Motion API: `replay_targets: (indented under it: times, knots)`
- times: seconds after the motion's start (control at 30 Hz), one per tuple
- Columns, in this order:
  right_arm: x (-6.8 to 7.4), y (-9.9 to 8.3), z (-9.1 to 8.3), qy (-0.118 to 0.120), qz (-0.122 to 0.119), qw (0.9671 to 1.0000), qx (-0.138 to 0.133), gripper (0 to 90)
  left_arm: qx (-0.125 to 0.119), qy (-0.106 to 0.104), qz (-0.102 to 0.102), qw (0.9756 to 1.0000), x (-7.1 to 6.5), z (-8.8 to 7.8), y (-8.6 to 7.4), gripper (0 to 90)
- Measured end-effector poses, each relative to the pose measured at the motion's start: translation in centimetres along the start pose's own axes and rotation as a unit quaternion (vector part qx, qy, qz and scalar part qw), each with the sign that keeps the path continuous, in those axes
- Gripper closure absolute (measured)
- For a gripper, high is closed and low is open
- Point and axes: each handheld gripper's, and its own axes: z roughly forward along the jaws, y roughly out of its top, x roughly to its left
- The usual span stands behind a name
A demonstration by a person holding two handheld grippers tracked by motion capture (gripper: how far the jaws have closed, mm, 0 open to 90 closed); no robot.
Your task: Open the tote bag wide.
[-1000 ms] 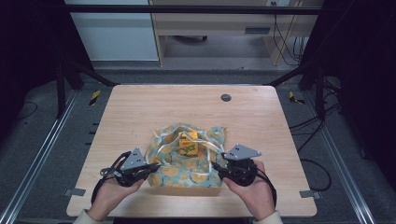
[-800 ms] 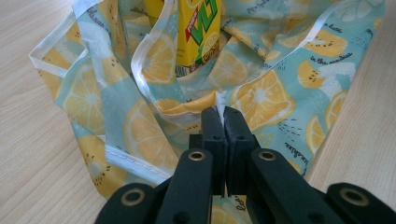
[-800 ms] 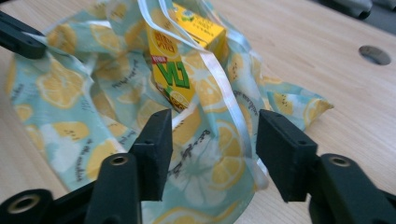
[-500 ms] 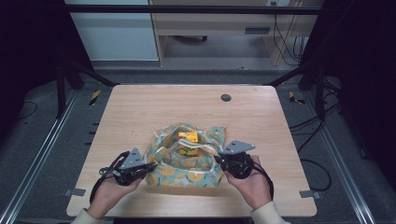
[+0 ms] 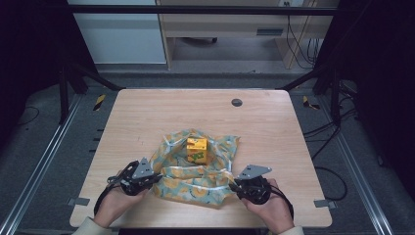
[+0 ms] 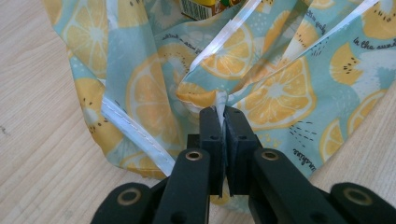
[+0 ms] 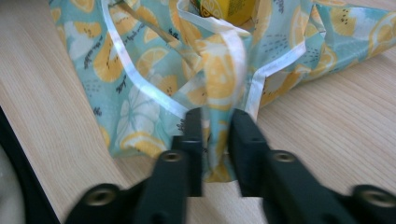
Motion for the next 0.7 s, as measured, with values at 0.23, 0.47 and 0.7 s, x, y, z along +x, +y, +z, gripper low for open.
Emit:
replay_targets:
  times: [0.23,0.47,0.7]
  knots:
    - [0.2,2.7,-1.8,0.009,-0.008,0.9991,-0.04,37.1,0.008,-0.005,0.005,0.9999,-0.3,0.4,0.0,87.3]
    - [-2.4,7.4,0.4,-0.022,-0.01,0.999,-0.037,47.7,0.016,-0.009,0.011,0.9998,-0.5,0.7,0.0,87.4]
    - [-4.6,8.8,5.1,-0.017,0.007,0.9998,0.008,54.6,0.018,-0.013,0.01,0.9997,-0.5,0.8,-0.2,87.4]
